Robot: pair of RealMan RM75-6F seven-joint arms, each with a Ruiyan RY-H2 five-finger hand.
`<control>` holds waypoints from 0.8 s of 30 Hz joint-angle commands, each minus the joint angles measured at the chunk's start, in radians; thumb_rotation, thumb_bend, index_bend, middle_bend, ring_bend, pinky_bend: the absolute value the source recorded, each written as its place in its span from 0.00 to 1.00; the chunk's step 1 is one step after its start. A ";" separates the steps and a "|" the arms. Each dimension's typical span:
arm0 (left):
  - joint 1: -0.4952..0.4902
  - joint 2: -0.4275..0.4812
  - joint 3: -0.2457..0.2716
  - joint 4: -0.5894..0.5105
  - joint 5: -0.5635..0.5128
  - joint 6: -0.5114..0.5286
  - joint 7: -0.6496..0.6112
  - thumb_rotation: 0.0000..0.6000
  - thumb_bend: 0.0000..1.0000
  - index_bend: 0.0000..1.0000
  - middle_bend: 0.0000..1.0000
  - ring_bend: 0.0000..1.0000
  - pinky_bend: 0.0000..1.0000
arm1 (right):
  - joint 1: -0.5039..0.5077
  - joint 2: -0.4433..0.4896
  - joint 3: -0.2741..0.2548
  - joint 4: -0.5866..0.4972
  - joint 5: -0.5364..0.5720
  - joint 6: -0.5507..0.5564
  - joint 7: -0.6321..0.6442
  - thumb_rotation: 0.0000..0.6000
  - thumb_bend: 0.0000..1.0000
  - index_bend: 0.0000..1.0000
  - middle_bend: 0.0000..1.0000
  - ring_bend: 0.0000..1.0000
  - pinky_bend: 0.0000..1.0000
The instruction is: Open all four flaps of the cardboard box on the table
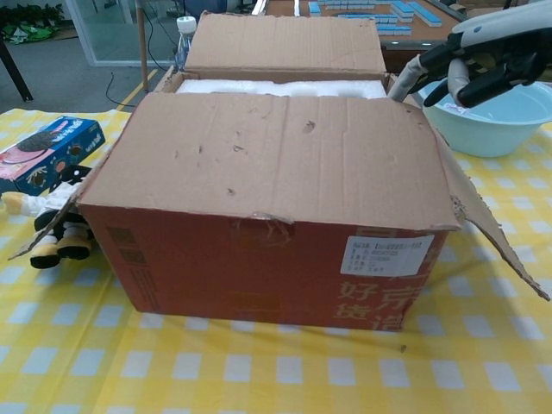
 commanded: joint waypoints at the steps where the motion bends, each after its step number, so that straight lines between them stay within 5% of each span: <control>1: 0.000 0.000 0.000 -0.002 0.001 0.001 0.002 0.40 0.43 0.37 0.21 0.09 0.00 | -0.099 0.053 0.077 -0.009 -0.126 -0.086 0.308 1.00 1.00 0.32 0.20 0.07 0.09; 11: -0.002 0.002 0.002 -0.022 0.014 0.008 0.025 0.40 0.43 0.37 0.21 0.09 0.00 | -0.218 0.068 0.120 0.038 -0.467 -0.058 0.973 1.00 1.00 0.32 0.23 0.10 0.09; 17: 0.001 0.009 0.005 -0.039 0.023 0.017 0.043 0.39 0.43 0.38 0.21 0.09 0.00 | -0.191 0.067 0.034 0.121 -0.717 0.069 1.395 1.00 1.00 0.32 0.24 0.11 0.11; 24: 0.004 0.017 0.004 -0.051 0.027 0.026 0.054 0.40 0.43 0.38 0.21 0.09 0.00 | -0.124 0.077 -0.096 0.229 -0.927 0.282 1.721 1.00 1.00 0.32 0.24 0.12 0.13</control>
